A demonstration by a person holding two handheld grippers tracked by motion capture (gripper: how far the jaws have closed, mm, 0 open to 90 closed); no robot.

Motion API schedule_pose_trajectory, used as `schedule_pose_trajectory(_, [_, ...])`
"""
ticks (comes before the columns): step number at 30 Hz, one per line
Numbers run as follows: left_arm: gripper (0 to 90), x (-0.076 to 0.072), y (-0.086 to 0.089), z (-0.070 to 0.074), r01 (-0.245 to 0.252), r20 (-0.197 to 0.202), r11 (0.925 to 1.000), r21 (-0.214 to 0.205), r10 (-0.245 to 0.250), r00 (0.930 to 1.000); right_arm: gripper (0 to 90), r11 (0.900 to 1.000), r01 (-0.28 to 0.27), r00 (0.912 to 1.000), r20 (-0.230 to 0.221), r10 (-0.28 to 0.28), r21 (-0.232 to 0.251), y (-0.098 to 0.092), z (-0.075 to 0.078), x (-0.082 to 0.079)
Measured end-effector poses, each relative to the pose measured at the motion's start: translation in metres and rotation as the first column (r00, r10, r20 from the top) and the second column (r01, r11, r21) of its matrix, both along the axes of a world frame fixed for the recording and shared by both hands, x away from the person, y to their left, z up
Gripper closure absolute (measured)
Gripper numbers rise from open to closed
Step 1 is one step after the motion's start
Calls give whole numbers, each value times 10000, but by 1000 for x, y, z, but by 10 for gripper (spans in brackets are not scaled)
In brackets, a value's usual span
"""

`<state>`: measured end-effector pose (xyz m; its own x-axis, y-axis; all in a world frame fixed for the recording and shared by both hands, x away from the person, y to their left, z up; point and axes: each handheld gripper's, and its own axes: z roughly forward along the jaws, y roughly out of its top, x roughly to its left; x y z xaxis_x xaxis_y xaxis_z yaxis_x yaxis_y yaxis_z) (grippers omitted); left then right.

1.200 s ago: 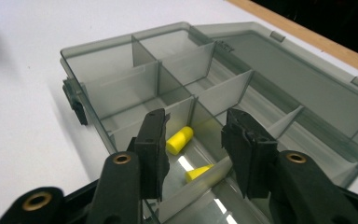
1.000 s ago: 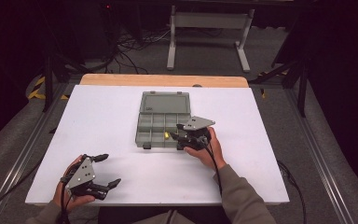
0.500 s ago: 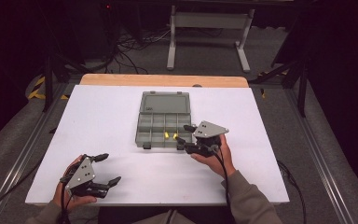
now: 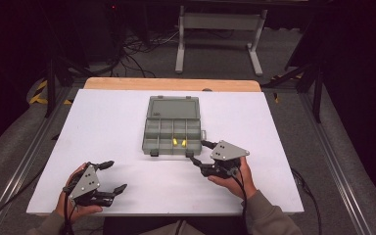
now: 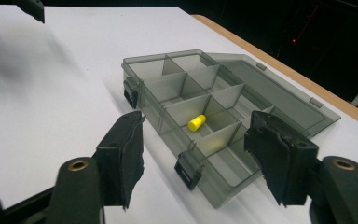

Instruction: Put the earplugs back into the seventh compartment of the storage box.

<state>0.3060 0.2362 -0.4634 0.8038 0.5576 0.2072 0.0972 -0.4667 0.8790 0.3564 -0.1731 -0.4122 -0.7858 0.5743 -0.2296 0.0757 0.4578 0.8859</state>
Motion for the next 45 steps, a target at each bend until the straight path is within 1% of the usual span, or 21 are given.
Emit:
schedule_pose_trajectory(5, [160,0,0,0,16,0,10000,18,-16,10000,305,9999,129,9999,-14,-129,39,-3,-3,-6])
schedule_pose_trajectory(11, [166,0,0,0,-2,16,10000,32,2,10000,243,9998,209,9998,-41,-209,-80,-4,-8,-12])
schedule_pose_trajectory(18, [199,-1,0,0,51,7,10000,47,-51,10000,242,9996,243,9996,-159,-246,-158,-9,-14,-19])
schedule_pose_trajectory(22, [269,-1,0,1,127,46,9999,92,-127,9999,271,9994,191,9994,-281,-198,-273,-13,-18,-23])
schedule_pose_trajectory(23, [286,-1,0,2,122,41,9999,81,-123,9999,282,9994,160,9994,-309,-169,-295,-13,-19,-23])
schedule_pose_trajectory(24, [332,-1,0,2,117,40,9999,102,-117,9999,317,9992,54,9993,-369,-69,-394,-14,-21,-25])
schedule_pose_trajectory(26, [372,-1,0,2,142,41,9998,135,-143,9999,327,9990,35,9992,-404,-53,-437,-14,-22,-25])
schedule_pose_trajectory(27, [372,-1,0,2,164,13,9997,169,-165,9999,353,9989,8,9991,-421,-27,-468,-14,-22,-26])
schedule_pose_trajectory(30, [463,-1,0,2,260,-32,9996,111,-259,9997,456,9985,-215,9985,-513,189,-501,-15,-24,-27])
schedule_pose_trajectory(31, [526,-1,1,2,288,-57,9995,125,-288,9996,525,9976,-384,9978,-558,352,-573,-15,-24,-29])
schedule_pose_trajectory(32, [540,-1,1,2,288,-57,9995,125,-288,9996,525,9976,-384,9978,-558,352,-573,-15,-24,-29])
schedule_pose_trajectory(33, [567,-1,1,3,311,-85,9994,159,-310,9995,585,9967,-509,9969,-639,469,-630,-15,-25,-29])
schedule_pose_trajectory(35, [613,-1,1,3,343,-112,9993,173,-341,9994,645,9957,-617,9960,-681,570,-686,-16,-26,-30])
schedule_pose_trajectory(36, [613,-1,1,3,372,-131,9992,155,-370,9992,645,9957,-617,9960,-681,570,-686,-16,-26,-30])
schedule_pose_trajectory(37, [651,-1,1,3,443,-144,9989,171,-441,9989,699,9948,-735,9951,-719,684,-706,-16,-27,-31])
schedule_pose_trajectory(38, [662,-1,1,3,443,-144,9989,171,-441,9989,699,9948,-735,9951,-719,684,-706,-16,-27,-31])
schedule_pose_trajectory(39, [690,-1,1,3,513,-169,9985,205,-510,9986,747,9934,-834,9943,-735,777,-785,-16,-27,-31])
schedule_pose_trajectory(41, [721,-1,1,3,542,-181,9983,214,-538,9984,780,9924,-935,9933,-763,874,-804,-16,-27,-31])
schedule_pose_trajectory(43, [784,-1,2,4,637,-232,9978,170,-633,9977,800,9921,-952,9931,-759,890,-818,-16,-27,-31])
schedule_pose_trajectory(44, [784,-1,2,4,676,-239,9976,174,-672,9975,814,9920,-967,9930,-765,906,-808,-16,-27,-31])
schedule_pose_trajectory(45, [822,0,2,4,694,-245,9974,183,-690,9973,836,9918,-984,9928,-771,922,-810,-16,-27,-31])
